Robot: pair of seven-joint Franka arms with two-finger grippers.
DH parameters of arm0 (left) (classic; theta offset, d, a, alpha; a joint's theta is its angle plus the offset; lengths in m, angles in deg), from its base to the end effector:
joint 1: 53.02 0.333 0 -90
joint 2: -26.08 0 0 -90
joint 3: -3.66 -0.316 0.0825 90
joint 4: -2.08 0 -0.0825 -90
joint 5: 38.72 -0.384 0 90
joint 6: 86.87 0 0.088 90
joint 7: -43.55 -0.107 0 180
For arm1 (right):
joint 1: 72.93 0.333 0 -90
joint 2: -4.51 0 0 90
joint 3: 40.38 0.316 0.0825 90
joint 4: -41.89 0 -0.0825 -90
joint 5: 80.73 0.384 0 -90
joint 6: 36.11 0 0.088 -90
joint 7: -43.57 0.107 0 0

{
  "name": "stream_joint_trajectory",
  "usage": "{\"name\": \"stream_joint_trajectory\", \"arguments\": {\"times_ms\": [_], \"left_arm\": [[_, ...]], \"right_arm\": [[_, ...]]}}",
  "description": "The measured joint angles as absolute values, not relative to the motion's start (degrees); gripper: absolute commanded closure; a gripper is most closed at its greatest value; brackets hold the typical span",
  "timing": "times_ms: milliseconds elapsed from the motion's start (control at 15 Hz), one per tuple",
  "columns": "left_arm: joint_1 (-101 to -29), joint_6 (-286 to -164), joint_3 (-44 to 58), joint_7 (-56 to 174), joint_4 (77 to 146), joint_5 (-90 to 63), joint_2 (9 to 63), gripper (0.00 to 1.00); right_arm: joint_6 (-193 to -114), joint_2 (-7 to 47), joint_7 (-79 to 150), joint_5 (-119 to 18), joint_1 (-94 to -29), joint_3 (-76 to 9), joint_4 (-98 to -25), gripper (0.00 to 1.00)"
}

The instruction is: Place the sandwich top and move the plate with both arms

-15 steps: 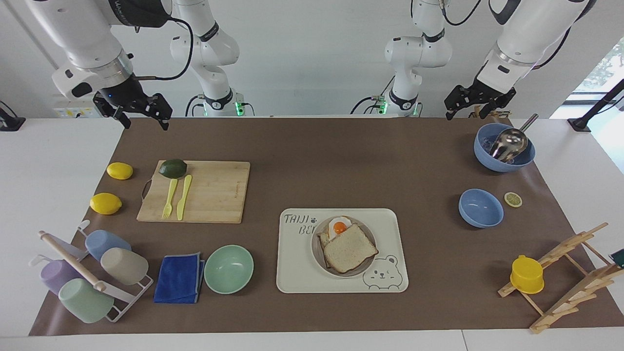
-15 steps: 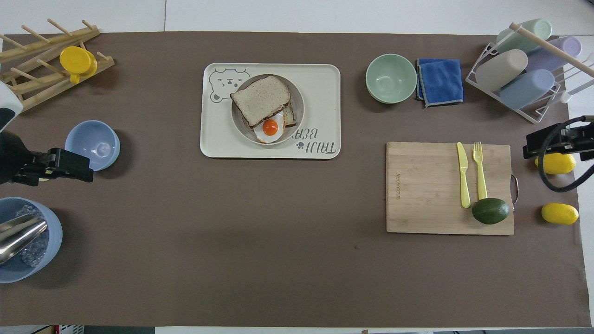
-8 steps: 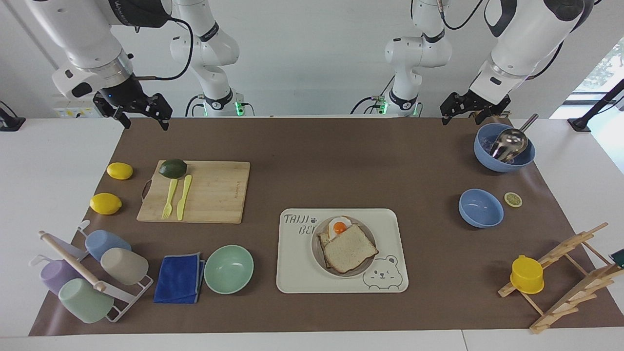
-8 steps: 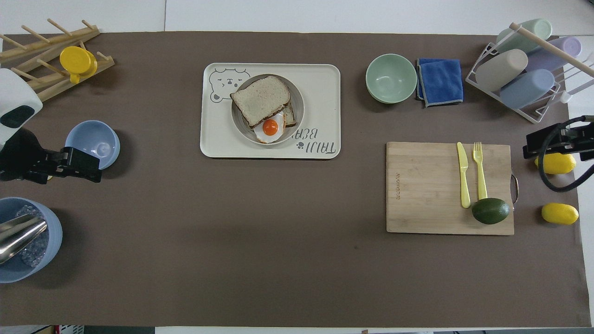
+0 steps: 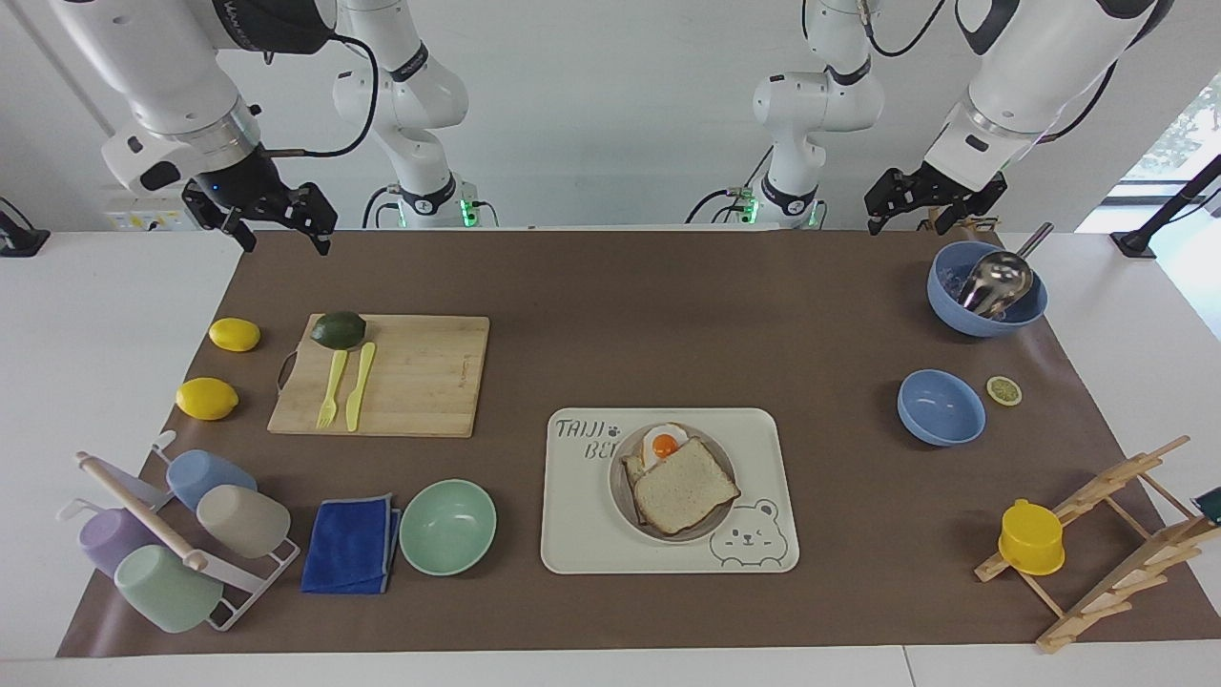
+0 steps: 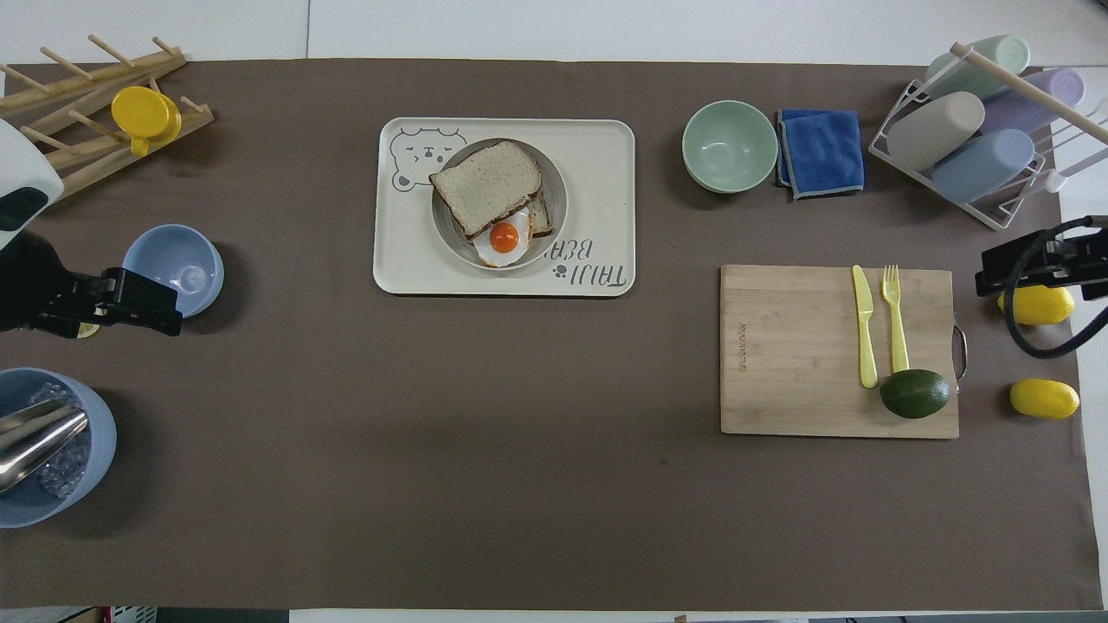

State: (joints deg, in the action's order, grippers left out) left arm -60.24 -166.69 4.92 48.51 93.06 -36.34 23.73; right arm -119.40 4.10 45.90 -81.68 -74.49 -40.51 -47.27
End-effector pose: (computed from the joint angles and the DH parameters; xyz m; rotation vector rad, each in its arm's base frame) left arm 0.5155 -0.0822 0.6247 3.1081 -0.1019 -0.2453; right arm 0.5395 -0.0179 0.6256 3.1190 -0.1113 -0.1487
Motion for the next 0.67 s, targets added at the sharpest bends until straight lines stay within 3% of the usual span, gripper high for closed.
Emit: {"name": "stream_joint_trajectory", "arguments": {"times_ms": [667], "left_arm": [[-60.0, -168.7, 4.9, 47.2, 93.3, -36.6, 23.8, 0.00]], "right_arm": [[-119.5, 4.1, 45.9, -81.7, -74.5, -40.5, -46.7, 0.00]]}}
